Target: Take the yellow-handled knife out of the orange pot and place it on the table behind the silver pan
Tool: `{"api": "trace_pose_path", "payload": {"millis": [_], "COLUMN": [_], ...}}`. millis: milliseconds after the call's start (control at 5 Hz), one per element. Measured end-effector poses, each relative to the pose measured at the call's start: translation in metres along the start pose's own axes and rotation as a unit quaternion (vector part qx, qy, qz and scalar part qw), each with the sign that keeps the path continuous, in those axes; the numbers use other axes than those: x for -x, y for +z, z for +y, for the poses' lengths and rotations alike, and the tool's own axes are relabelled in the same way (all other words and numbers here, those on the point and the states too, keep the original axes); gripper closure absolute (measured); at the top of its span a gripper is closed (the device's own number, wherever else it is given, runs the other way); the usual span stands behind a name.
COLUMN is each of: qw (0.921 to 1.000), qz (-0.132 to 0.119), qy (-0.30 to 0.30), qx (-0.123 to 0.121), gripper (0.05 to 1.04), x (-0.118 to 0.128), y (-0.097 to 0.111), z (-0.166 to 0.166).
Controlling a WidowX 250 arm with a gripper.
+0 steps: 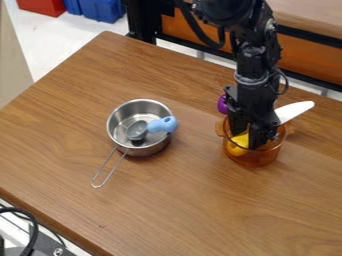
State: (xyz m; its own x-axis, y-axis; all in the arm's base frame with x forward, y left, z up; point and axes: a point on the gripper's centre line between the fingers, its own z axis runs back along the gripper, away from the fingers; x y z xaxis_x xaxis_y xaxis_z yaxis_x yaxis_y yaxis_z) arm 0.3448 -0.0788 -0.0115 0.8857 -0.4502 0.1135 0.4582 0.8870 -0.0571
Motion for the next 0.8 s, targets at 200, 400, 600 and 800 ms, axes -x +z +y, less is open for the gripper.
{"api": "trace_pose_path", "payload": {"millis": [200,400,600,800], "qw": [0.9999,0.9999,0.9999,0.9999], "qz": [0.006,0.007,0.005,0.009], "qy": [-0.001,-0.001,0.003,0.007], "qx": [-0.01,-0.011,-0.011,0.002], "gripper": [0.511,0.664,0.664,0.664], "x": [0.0017,0.0011,0.0008,0.0002], "y": [-0.0095,-0.0106,-0.0106,-0.0076], "z": [0.002,0.0015,0.0022,0.0013]}}
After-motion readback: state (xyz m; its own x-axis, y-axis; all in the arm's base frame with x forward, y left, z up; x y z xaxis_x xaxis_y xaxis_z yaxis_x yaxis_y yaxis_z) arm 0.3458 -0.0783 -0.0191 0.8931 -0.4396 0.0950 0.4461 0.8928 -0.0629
